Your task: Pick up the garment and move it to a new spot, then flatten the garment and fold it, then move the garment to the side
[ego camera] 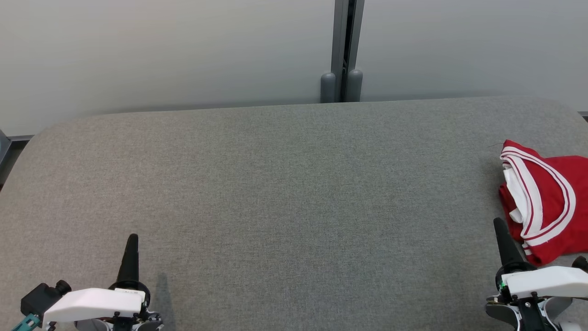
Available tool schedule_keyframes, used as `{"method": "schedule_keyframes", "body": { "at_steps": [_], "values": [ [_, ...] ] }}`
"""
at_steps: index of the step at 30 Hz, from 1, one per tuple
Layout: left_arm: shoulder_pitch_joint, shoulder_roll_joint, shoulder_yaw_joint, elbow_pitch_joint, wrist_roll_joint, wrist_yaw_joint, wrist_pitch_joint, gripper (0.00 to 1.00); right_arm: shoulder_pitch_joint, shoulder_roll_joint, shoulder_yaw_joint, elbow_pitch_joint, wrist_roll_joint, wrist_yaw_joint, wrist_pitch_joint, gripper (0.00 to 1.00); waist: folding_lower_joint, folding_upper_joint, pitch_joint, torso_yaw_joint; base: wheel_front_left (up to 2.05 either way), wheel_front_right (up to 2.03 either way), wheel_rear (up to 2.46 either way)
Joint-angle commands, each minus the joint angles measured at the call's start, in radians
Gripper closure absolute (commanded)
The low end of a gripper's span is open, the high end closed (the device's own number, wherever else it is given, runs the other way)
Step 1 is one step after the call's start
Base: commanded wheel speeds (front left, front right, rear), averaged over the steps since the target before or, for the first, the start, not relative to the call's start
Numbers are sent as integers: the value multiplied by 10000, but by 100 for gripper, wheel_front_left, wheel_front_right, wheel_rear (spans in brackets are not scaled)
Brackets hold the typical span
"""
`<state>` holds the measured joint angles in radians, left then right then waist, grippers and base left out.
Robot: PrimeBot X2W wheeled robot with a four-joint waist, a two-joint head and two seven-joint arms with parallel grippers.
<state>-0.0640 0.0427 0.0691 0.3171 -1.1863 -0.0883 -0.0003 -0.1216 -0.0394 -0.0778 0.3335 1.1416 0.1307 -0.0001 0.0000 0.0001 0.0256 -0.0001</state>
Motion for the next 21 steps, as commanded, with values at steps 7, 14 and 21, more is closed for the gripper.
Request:
{"method": "schedule_keyframes", "body": {
  "at_steps": [7, 14, 21],
  "values": [
    [-272, 73, 135, -231, -823, -142, 220, 100, 8, -103, -85, -279, 924, 1, 223, 100, 0, -1, -31, 0, 0, 0, 0],
    [-332, 78, 197, -328, -1431, -196, 383, 100, 37, -111, -141, -387, 1592, 1, 396, 100, 0, -1, -60, 0, 0, 0, 0],
    [-375, 81, 249, -400, -1925, -246, 513, 100, 61, -118, -186, -491, 2139, 2, 539, 100, 0, -1, -85, 1, 0, 0, 0]
  ]
}}
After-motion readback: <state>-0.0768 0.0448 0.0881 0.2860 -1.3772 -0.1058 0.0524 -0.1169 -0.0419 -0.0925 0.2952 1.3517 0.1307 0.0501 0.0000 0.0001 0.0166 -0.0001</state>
